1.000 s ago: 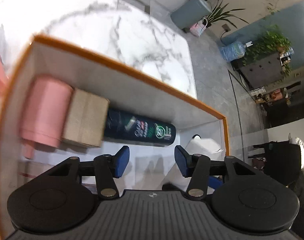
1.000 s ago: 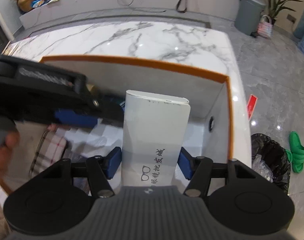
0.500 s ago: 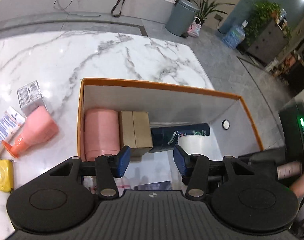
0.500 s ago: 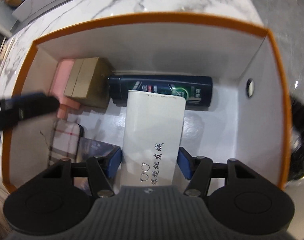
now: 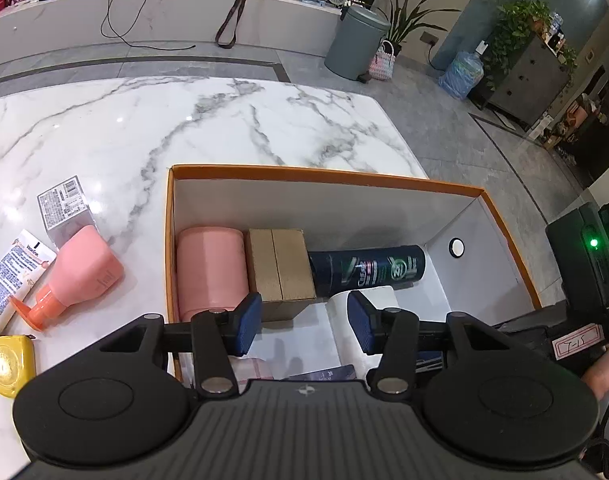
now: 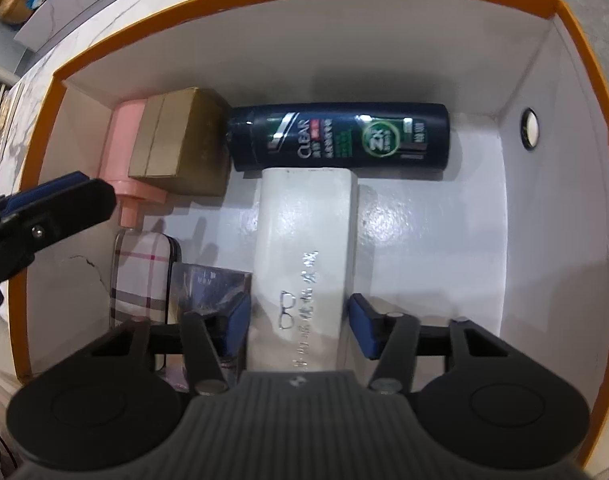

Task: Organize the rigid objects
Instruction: 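Lower the CLEAR bottle into the orange box with the left tool while the right lowers the white box, then move both tools back over the loose items on the table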

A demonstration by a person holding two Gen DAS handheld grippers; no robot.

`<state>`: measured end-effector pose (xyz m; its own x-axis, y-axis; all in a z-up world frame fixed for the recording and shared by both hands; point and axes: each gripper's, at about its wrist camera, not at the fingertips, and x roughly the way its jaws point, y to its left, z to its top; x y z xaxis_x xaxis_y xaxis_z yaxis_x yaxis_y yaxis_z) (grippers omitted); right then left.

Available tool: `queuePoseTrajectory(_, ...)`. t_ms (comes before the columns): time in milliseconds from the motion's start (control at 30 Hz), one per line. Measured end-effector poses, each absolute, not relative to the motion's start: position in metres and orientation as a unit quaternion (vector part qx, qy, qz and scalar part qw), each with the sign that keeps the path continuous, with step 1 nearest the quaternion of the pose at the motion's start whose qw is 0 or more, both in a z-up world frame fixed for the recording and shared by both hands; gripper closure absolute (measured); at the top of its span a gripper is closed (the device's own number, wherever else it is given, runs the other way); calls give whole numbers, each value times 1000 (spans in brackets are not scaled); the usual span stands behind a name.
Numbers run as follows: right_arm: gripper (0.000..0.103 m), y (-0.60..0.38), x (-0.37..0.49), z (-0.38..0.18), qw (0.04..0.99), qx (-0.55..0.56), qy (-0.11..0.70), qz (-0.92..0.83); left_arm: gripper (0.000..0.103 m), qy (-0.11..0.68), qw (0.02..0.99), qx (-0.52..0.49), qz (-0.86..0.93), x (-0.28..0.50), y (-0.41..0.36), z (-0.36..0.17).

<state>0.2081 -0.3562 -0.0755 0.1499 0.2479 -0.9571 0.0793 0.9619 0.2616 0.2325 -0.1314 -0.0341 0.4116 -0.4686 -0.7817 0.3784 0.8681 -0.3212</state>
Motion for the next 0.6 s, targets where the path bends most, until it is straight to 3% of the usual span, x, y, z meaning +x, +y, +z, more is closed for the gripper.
queuePoseTrajectory(333, 53, -350, 204, -70, 759, 120, 638, 54, 47, 470, 840, -35, -269, 224, -127, -19)
queuePoseTrajectory(600, 53, -327, 182, -29, 823, 68, 560, 69, 47, 433, 860, -18, -270, 203, -105, 10)
